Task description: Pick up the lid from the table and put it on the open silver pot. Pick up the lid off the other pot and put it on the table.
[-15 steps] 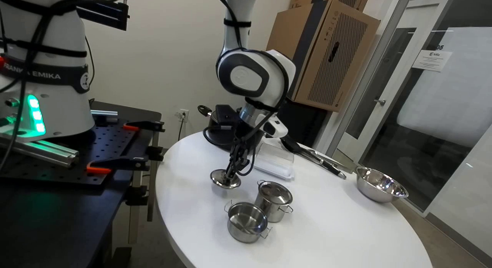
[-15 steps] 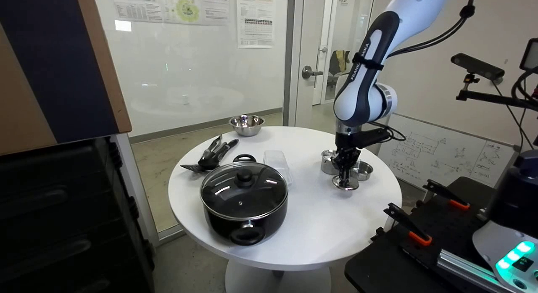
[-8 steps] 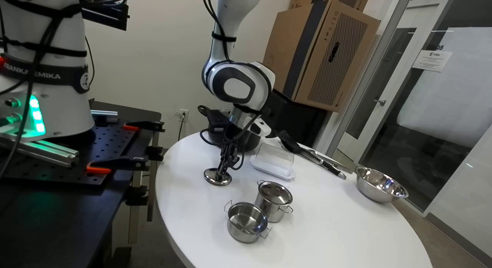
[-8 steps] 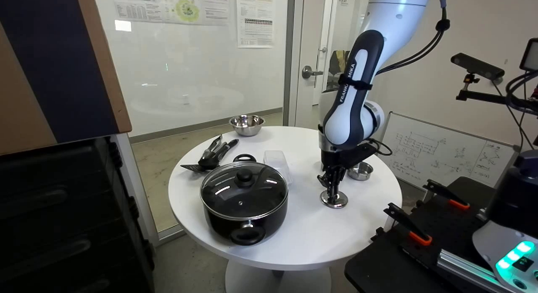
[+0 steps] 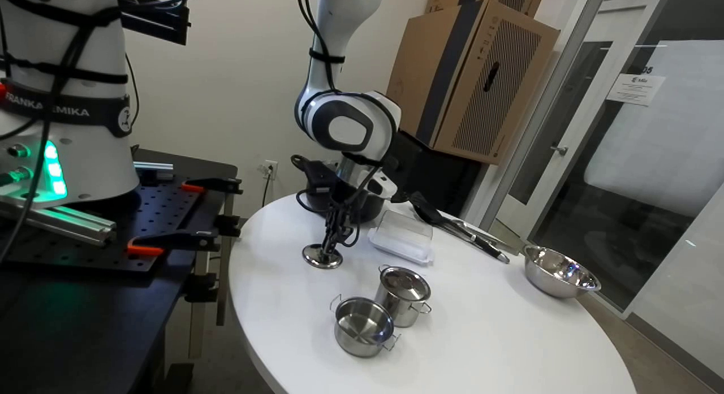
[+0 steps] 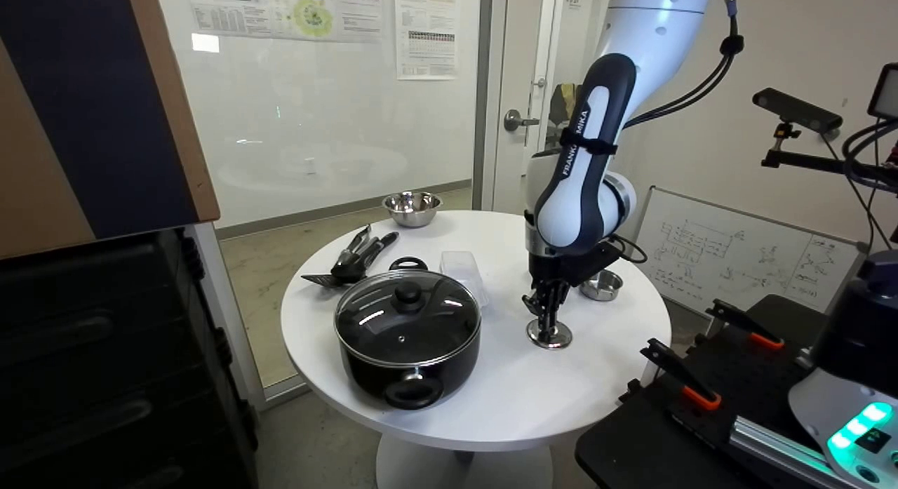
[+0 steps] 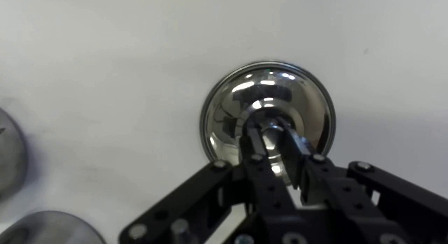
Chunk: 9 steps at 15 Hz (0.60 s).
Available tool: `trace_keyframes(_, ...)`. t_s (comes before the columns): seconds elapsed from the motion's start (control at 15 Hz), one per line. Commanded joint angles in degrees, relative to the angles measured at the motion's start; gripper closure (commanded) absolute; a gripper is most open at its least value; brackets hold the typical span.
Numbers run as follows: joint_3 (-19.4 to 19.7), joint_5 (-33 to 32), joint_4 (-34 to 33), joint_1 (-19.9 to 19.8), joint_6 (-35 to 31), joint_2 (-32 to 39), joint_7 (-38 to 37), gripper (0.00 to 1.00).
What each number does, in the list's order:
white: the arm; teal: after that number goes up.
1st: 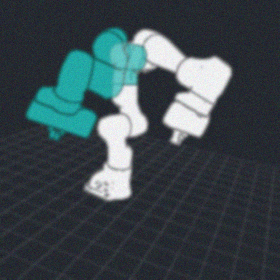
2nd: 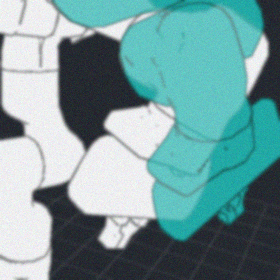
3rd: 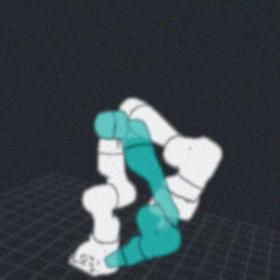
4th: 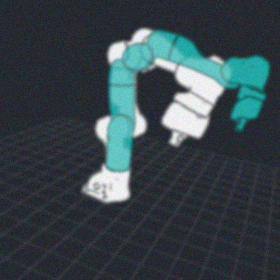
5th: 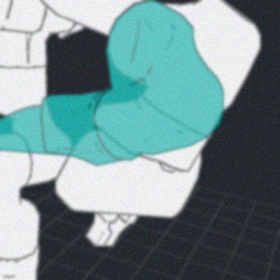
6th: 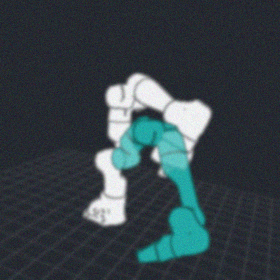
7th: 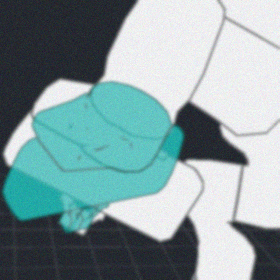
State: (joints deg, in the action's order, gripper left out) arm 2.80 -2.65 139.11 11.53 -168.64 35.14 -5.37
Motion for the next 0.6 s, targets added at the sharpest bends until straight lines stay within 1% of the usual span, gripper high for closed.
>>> trace_keyframes(0.0,-2.08,0.71,-0.3,-1.29,-1.96,1.0,0.15,0.95)
trace_keyframes(0.07,-2.09,0.88,-0.41,-1.04,-1.6,0.98,-0.27,0.56)
trace_keyframes(0.13,-2.41,1.04,-0.37,-1.24,-1.5,0.88,-0.21,0.55)
trace_keyframes(0.2,-2.82,1.14,-0.08,-1.68,-1.59,0.5,0.16,0.5)
trace_keyframes(0.27,-3.12,1.27,0.12,-2.01,-1.55,0.21,0.29,0.42)
trace_keyframes(0.33,-3.43,1.41,0.39,-2.51,-1.47,-0.34,0.48,0.36)
trace_keyframes(0.53,-4.95,1.8,1.8,-5.03,-0.58,-3.13,1.74,0.13)
